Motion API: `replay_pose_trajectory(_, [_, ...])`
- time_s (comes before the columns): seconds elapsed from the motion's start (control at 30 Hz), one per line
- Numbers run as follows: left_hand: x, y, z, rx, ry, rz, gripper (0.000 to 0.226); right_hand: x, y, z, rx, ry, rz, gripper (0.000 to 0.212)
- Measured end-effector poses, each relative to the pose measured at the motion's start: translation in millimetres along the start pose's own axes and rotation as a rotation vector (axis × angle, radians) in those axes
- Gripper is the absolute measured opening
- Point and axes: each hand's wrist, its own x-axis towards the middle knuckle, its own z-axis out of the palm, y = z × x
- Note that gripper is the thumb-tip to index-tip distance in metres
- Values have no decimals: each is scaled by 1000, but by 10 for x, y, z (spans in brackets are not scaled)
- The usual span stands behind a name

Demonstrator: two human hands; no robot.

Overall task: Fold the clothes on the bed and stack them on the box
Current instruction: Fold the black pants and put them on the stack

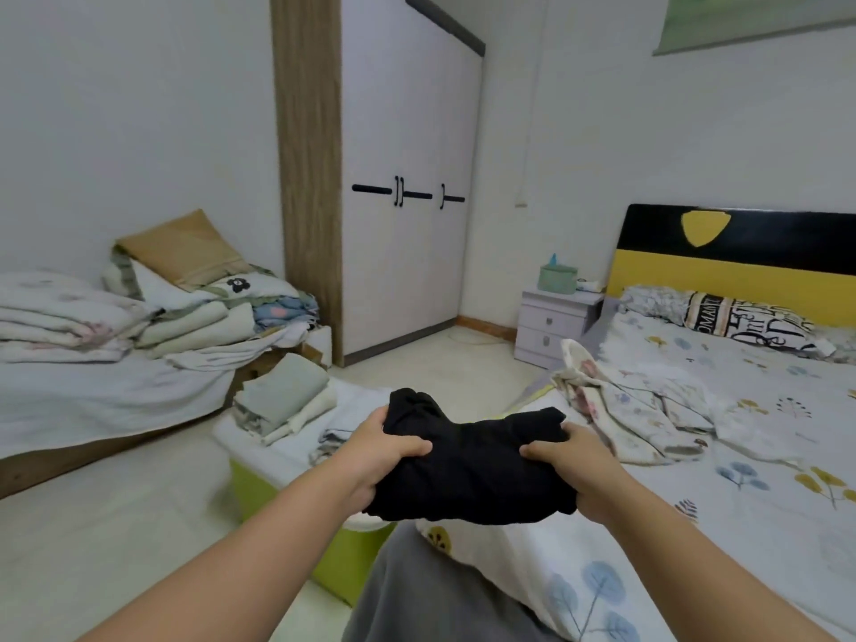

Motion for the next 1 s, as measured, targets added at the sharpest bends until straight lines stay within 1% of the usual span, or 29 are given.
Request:
replay_pose_trajectory(0.13, [99, -11, -458, -39, 94, 24, 57, 245, -174, 489, -24, -100, -28, 26])
replay_pose_trajectory(0.23, [250, -119, -661, -101, 163, 30, 56, 512, -222, 753, -60, -164, -41, 30])
replay_pose_trajectory(0.3, [385, -214, -744, -124, 214, 41, 56, 733, -232, 896, -94, -197, -52, 31])
replay_pose_trajectory(0.43, [751, -383, -830, -156, 294, 59, 55, 1251, -250, 1136, -146, -260, -90, 24])
replay_pose_trajectory(0.63, [1588, -484, -894, -212, 413, 112, 51, 2292, -275, 1482, -198, -326, -165, 26])
replay_pose_trajectory(0.7, [1916, -484, -913, -200, 459, 139, 57, 2669, -287, 1602, -202, -344, -187, 32])
replay_pose_trajectory(0.8, [2396, -520, -950, -162, 517, 198, 70, 3291, -256, 1821, -252, -344, -236, 46])
replay_pose_trajectory(0.9, [2817, -647, -980, -126, 576, 266, 76, 3888, -175, 2071, -256, -359, -256, 54])
replay_pose_trajectory(1.0, [3194, -892, -988, -88, 638, 285, 80, 4427, 20, 2337, -304, -364, -263, 69])
